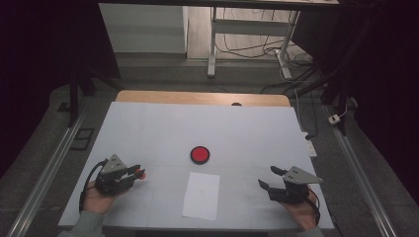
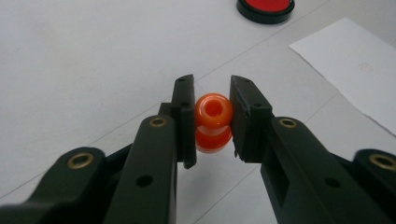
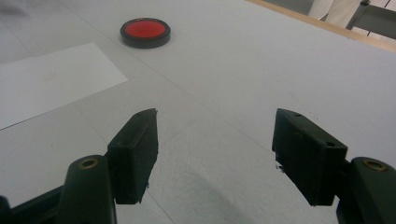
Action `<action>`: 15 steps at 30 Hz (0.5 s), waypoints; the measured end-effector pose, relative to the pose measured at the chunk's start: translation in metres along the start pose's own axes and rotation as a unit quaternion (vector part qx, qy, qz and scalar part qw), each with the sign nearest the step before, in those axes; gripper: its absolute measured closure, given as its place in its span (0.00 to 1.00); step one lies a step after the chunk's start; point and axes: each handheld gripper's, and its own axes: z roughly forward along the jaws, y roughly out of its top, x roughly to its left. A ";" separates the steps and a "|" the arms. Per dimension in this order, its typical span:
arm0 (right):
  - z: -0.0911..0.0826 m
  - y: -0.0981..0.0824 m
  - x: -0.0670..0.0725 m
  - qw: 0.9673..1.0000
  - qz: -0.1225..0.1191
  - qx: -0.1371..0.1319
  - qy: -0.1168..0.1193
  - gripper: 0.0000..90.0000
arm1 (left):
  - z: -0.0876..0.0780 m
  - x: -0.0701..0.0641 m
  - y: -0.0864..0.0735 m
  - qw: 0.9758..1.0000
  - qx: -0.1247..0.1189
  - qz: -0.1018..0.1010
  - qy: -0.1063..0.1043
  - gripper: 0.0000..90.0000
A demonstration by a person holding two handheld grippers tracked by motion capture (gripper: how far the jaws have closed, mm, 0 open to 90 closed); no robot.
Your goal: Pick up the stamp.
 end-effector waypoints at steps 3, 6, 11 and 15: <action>0.000 0.000 0.000 1.000 -0.001 0.001 -0.001 0.35 | -0.002 -0.002 0.002 1.000 -0.007 0.001 0.000 0.81; 0.001 -0.001 0.000 1.000 -0.003 0.002 0.003 0.35 | -0.004 -0.004 0.005 1.000 -0.017 0.000 -0.005 0.81; 0.001 0.000 0.001 1.000 -0.005 -0.001 -0.001 0.35 | -0.007 -0.006 0.009 0.999 -0.032 0.000 -0.014 0.81; 0.000 0.000 0.001 1.000 -0.006 -0.002 -0.005 0.35 | -0.008 -0.007 0.011 0.999 -0.040 -0.003 -0.018 0.81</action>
